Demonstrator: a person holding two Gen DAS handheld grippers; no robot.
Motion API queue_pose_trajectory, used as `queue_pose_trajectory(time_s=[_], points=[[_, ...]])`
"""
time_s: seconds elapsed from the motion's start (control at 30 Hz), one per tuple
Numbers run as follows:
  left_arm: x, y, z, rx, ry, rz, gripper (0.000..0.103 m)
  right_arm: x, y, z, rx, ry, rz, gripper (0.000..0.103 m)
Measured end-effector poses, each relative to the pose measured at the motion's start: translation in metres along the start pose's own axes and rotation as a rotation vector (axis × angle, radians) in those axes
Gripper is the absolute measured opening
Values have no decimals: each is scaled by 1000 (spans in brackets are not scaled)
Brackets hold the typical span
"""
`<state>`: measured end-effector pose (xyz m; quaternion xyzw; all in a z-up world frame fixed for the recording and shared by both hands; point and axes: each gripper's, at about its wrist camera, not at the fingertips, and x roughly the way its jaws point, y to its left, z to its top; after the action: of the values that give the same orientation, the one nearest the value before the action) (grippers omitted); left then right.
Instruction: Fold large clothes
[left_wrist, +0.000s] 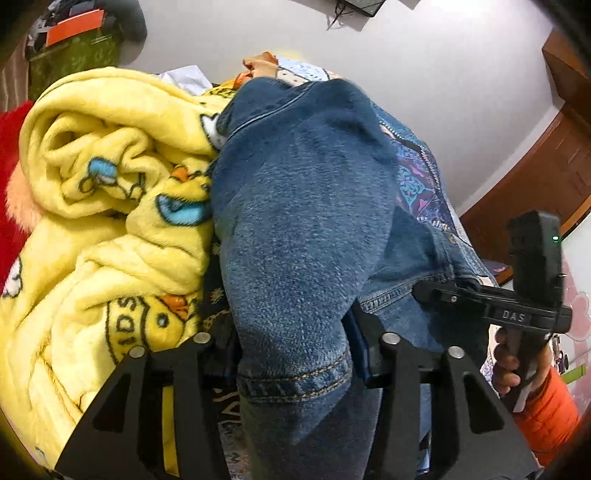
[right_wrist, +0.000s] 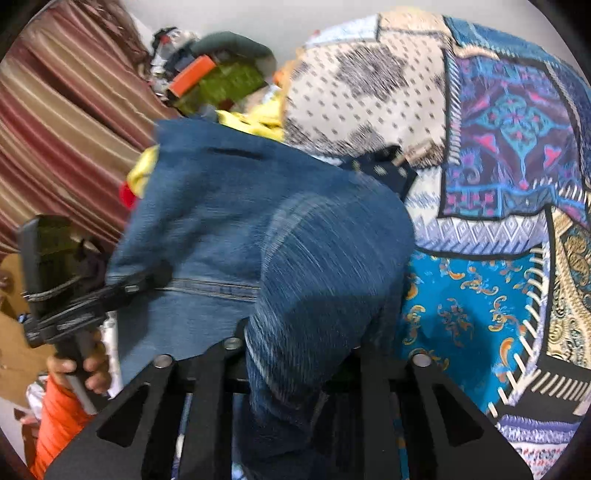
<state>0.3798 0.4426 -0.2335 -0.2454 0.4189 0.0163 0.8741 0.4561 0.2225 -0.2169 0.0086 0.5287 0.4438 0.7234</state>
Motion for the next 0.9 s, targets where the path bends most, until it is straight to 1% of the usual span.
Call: queue_pose_trajectory(time_s=[0.03,0.1,0.2,0.23,0.27,0.3,0.33,0.37,0.43,0.53,0.57,0.67,0.73,0.8,0.9], points=[[1,0,-1,0,0,17,56,1,-2,0,3,3,7,23],[0,-3,-3,20,-3,63,65,2,-4,-3,0,7,12,24],[-2,-11,-7,50,-12,122,67,-12,11,-10,-47,32,-20,26],[-7,-17,-9,67,-14,144,67,-19,14,-13,-74,32,-66,32],[-10,-22,-10,83,-17,163,67,-24,17,-15,-99,20,-127,45],[-15,-28,-12,108,-23,192,67,-27,17,-18,-119,5,-180,53],[-20,-34,-15,126,-29,217,67,-35,19,-22,-151,-31,-257,61],[-24,-40,-17,148,-37,241,67,-43,20,-25,-174,-52,-290,62],[-36,-50,-23,178,-48,265,67,-55,21,-33,-172,-60,-292,62],[-48,-59,-35,200,-56,238,68,-76,31,-49,-188,-95,-265,62],[-50,-61,-38,204,-56,234,70,-78,34,-51,-194,-102,-260,62],[-53,-71,-55,214,-46,253,73,-86,44,-69,-198,-112,-256,62],[-53,-78,-65,222,-21,277,73,-86,47,-84,-196,-100,-257,62],[-51,-82,-78,243,12,315,73,-77,46,-87,-197,-74,-267,62],[-51,-84,-94,263,48,375,73,-76,45,-102,-206,-40,-311,62]])
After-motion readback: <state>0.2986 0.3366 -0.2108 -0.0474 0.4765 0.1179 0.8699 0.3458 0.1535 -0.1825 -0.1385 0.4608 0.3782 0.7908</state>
